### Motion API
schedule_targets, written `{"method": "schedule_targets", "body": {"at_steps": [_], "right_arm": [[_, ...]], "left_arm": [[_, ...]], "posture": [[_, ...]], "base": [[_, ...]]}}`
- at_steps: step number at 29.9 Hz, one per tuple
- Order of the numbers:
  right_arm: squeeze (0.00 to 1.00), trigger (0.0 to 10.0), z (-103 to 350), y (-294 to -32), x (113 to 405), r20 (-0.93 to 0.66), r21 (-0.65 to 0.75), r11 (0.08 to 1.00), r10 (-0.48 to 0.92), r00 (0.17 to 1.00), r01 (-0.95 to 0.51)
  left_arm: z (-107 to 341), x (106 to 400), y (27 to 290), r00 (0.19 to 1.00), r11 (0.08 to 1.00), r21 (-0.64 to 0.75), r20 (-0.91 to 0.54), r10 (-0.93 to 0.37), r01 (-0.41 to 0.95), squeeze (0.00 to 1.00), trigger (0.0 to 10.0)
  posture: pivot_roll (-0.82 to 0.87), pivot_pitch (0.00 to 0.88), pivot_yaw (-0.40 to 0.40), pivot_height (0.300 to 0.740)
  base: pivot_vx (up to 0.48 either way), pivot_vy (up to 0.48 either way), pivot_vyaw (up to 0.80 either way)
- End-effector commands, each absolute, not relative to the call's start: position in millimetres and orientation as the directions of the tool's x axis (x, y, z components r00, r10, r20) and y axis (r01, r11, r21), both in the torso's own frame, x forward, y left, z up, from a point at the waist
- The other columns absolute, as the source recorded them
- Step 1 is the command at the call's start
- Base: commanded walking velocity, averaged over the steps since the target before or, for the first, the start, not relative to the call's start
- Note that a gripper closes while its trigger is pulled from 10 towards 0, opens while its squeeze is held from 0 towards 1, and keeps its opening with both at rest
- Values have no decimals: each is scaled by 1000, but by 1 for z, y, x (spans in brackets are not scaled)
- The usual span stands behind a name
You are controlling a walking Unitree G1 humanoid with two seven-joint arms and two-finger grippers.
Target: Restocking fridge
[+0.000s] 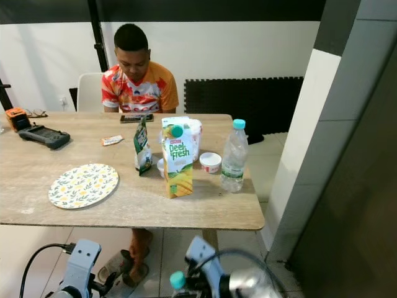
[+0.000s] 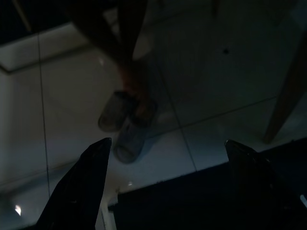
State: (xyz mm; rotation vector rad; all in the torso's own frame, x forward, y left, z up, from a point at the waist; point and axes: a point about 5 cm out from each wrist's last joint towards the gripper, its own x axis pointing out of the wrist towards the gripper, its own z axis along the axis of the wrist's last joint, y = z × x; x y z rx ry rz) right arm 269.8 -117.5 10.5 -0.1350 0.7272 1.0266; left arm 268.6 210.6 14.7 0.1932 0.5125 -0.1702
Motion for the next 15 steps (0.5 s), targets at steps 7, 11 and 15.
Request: {"method": "schedule_targets", "body": {"at_steps": [7, 11, 15], "right_arm": [[0, 0, -32, -136, 245, -660, 112, 750, 547, 516, -652], [0, 0, -45, -154, 238, -697, 123, 902, 375, 611, -413], [0, 0, -53, -176, 232, -743, 92, 983, 176, 645, -162]], "left_arm": [[-12, 263, 208, 808, 988, 90, -587, -48, 124, 0, 10000], [-22, 258, 204, 775, 982, 107, -629, -54, 155, 0, 10000], [-28, 254, 204, 761, 987, 89, -647, -46, 136, 0, 10000]], "posture": [[35, 88, 30, 740], [12, 91, 47, 740], [-15, 95, 60, 740]], "base": [[0, 0, 0], [0, 0, 0], [0, 0, 0]]}}
